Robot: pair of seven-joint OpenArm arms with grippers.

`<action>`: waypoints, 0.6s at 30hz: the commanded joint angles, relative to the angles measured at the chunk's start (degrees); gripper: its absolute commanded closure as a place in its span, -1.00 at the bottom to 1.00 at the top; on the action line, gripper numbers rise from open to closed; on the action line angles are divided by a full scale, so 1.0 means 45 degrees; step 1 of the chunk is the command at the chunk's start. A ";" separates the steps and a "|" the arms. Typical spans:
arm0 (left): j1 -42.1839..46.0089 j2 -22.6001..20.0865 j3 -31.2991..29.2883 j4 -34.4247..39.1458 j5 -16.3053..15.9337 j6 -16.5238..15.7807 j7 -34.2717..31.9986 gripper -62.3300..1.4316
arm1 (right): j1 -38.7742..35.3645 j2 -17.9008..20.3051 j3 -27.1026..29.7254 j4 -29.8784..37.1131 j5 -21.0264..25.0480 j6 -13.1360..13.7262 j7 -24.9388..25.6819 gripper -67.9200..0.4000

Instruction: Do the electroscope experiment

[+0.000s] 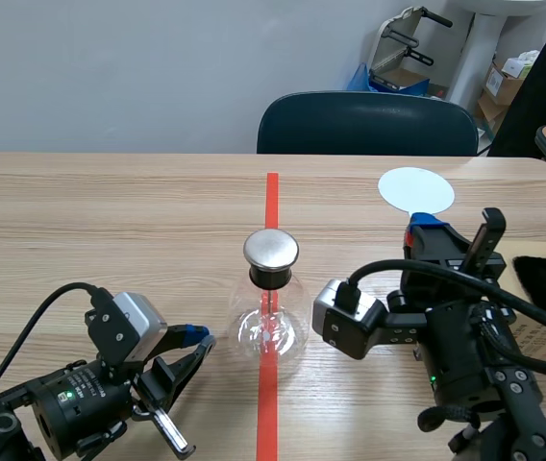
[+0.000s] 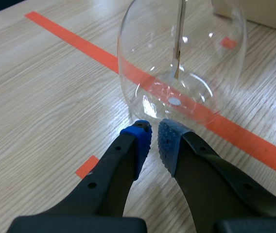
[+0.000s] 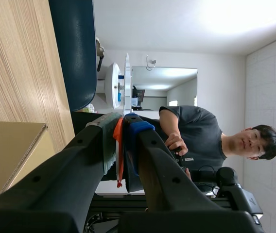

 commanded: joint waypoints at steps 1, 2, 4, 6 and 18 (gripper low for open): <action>-0.0005 0.0058 -0.0010 0.0175 -0.0078 -0.0005 -0.0083 0.68 | 0.0151 0.0063 0.0092 0.0087 -0.0053 -0.0083 -0.0078 0.96; -0.0010 0.0058 -0.0010 0.0175 -0.0078 -0.0005 -0.0087 0.68 | 0.0151 0.0063 0.0092 0.0087 -0.0053 -0.0083 -0.0078 0.96; -0.0015 0.0063 -0.0010 0.0175 -0.0078 0.0092 -0.0097 0.68 | 0.0151 0.0063 0.0092 0.0087 -0.0053 -0.0083 -0.0078 0.96; -0.0019 0.0063 -0.0010 0.0175 -0.0078 0.0126 -0.0141 0.68 | 0.0151 0.0063 0.0092 0.0087 -0.0053 -0.0083 -0.0049 0.96; -0.0010 0.0063 -0.0010 0.0175 -0.0078 0.0126 -0.0131 0.68 | 0.0151 0.0063 0.0092 0.0087 -0.0053 -0.0083 -0.0039 0.96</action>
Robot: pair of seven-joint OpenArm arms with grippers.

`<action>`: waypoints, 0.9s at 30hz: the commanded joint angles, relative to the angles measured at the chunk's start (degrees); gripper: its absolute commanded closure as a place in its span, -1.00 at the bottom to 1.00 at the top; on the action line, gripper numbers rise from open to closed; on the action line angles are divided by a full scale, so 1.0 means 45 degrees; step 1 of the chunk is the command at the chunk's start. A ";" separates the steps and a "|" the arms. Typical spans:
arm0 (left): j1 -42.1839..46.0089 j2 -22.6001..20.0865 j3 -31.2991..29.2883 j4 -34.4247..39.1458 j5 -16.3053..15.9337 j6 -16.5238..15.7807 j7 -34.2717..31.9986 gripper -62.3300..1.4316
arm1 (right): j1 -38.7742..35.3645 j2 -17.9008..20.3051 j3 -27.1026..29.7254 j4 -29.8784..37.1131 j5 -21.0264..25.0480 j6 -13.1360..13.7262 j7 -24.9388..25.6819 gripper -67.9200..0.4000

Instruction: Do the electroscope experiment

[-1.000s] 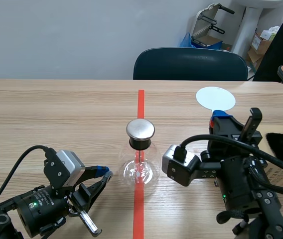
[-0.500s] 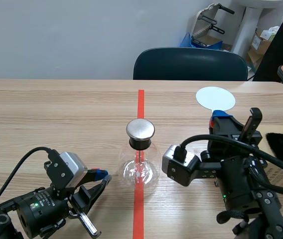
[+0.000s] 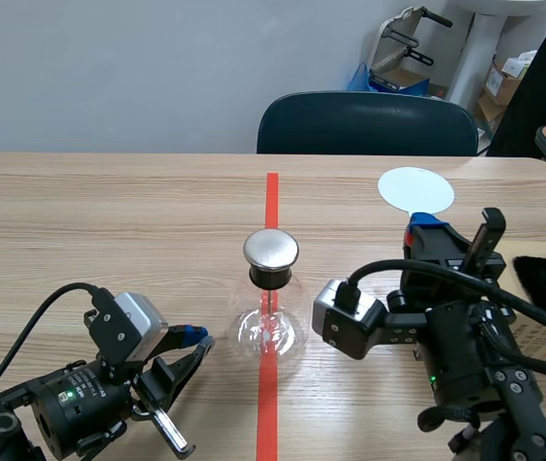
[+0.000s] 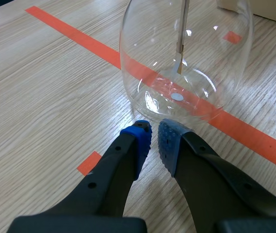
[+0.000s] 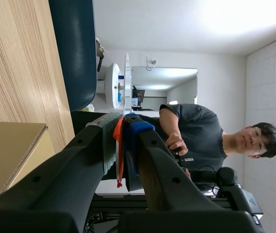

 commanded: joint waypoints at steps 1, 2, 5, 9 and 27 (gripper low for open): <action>-0.0010 0.0063 -0.0010 0.0175 -0.0078 0.0010 -0.0223 0.68 | 0.0151 0.0063 0.0092 0.0087 -0.0053 -0.0087 -0.0049 0.96; -0.0010 0.0063 -0.0010 0.0175 -0.0078 0.0010 -0.0223 0.68 | 0.0151 0.0063 0.0092 0.0087 -0.0053 -0.0087 -0.0049 0.96; -0.0010 0.0063 -0.0010 0.0175 -0.0078 0.0010 -0.0223 0.68 | 0.0151 0.0063 0.0092 0.0087 -0.0053 -0.0087 -0.0049 0.96; -0.0010 0.0063 -0.0010 0.0175 -0.0078 0.0010 -0.0223 0.68 | 0.0146 0.0063 0.0092 0.0087 -0.0053 -0.0087 0.0087 0.96; -0.0010 0.0063 -0.0010 0.0175 -0.0078 0.0010 -0.0223 0.68 | 0.0151 0.0063 0.0097 0.0087 -0.0063 -0.0087 0.6669 0.96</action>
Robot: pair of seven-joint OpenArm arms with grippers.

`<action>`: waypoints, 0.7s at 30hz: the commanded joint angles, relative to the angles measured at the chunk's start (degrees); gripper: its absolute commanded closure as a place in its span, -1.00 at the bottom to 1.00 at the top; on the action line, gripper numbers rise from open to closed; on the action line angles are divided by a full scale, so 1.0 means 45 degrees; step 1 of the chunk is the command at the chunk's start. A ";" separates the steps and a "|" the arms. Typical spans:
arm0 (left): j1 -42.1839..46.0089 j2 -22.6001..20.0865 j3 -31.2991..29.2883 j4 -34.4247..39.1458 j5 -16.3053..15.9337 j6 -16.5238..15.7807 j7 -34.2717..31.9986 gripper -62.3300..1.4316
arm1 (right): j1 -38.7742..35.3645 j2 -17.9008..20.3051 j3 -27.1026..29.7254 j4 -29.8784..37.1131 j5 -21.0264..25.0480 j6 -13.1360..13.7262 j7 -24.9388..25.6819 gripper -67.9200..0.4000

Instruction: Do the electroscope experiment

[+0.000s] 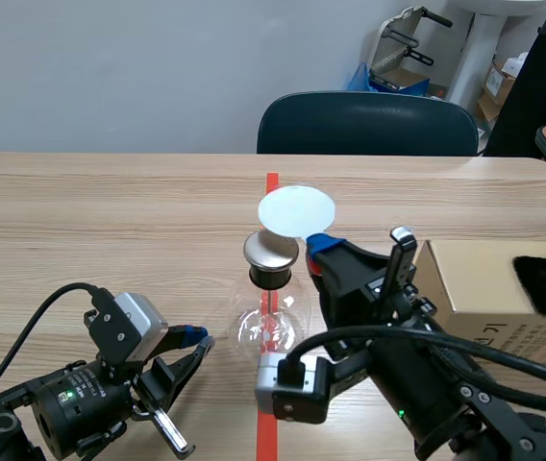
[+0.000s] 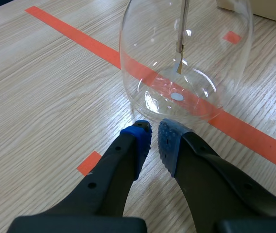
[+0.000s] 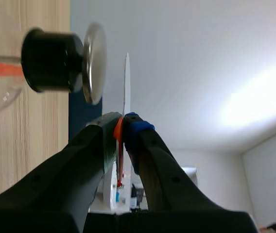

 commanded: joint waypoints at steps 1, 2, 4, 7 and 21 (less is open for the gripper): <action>-0.0010 0.0063 -0.0010 0.0175 -0.0078 0.0010 -0.0223 0.68 | 0.0151 0.0058 0.0092 0.0087 -0.0005 -0.0087 0.0306 0.96; -0.0010 0.0063 -0.0010 0.0175 -0.0078 0.0010 -0.0223 0.68 | 0.0151 0.0058 0.0092 0.0087 -0.0005 -0.0087 0.0563 0.96; -0.0010 0.0063 -0.0010 0.0175 -0.0078 0.0010 -0.0223 0.68 | 0.0151 0.0058 0.0092 0.0087 -0.0005 -0.0087 0.1001 0.96; -0.0010 0.0063 -0.0010 0.0175 -0.0078 0.0010 -0.0223 0.68 | 0.0151 0.0058 0.0092 0.0087 -0.0005 -0.0087 0.1447 0.96; -0.0010 0.0063 -0.0010 0.0175 -0.0078 0.0010 -0.0223 0.68 | 0.0151 0.0058 0.0092 0.0087 -0.0010 -0.0087 0.1549 0.96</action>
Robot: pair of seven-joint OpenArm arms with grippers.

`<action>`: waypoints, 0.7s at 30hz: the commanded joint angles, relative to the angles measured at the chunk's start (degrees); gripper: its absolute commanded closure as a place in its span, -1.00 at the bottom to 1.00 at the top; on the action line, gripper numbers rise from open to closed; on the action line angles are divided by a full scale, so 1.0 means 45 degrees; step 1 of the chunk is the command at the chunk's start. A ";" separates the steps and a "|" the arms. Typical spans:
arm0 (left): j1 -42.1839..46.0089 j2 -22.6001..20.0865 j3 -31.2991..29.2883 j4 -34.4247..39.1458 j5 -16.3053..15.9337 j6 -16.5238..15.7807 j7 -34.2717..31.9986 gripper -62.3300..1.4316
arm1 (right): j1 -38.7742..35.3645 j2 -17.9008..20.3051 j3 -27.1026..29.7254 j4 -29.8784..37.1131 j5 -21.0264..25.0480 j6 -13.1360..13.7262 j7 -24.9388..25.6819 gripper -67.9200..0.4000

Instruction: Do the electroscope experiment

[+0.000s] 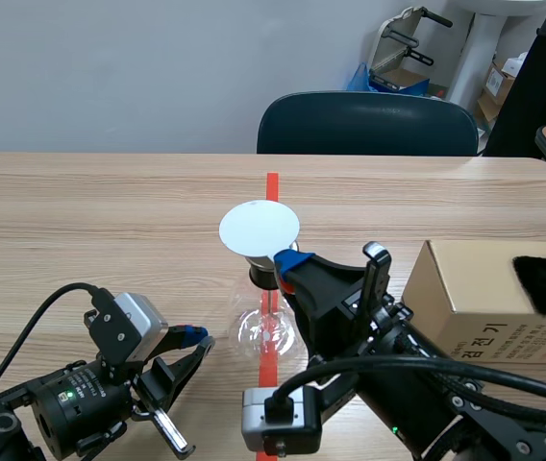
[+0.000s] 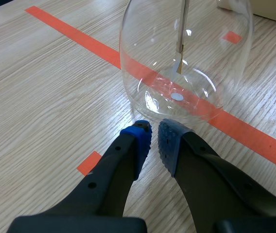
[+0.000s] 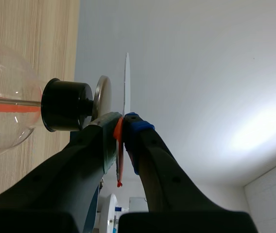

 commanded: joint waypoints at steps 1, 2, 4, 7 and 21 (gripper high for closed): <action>-0.0010 0.0063 -0.0010 0.0175 -0.0078 0.0010 -0.0223 0.68 | 0.0151 0.0058 0.0092 0.0087 0.0039 -0.0083 -0.0005 0.96; -0.0010 0.0063 -0.0010 0.0175 -0.0078 0.0010 -0.0223 0.68 | 0.0146 0.0058 0.0092 0.0087 0.0034 -0.0083 -0.0005 0.96; -0.0010 0.0063 -0.0010 0.0175 -0.0078 0.0010 -0.0223 0.68 | 0.0146 0.0063 0.0092 0.0087 0.0034 -0.0083 -0.0073 0.96; -0.0010 0.0058 -0.0010 0.0175 -0.0078 0.0010 -0.0223 0.68 | 0.0146 0.0063 0.0092 0.0087 0.0034 -0.0083 -0.0486 0.96; -0.0010 0.0058 -0.0010 0.0175 -0.0078 0.0010 -0.0219 0.68 | 0.0000 0.0063 0.0092 0.0092 0.0015 -0.0092 -0.6402 0.96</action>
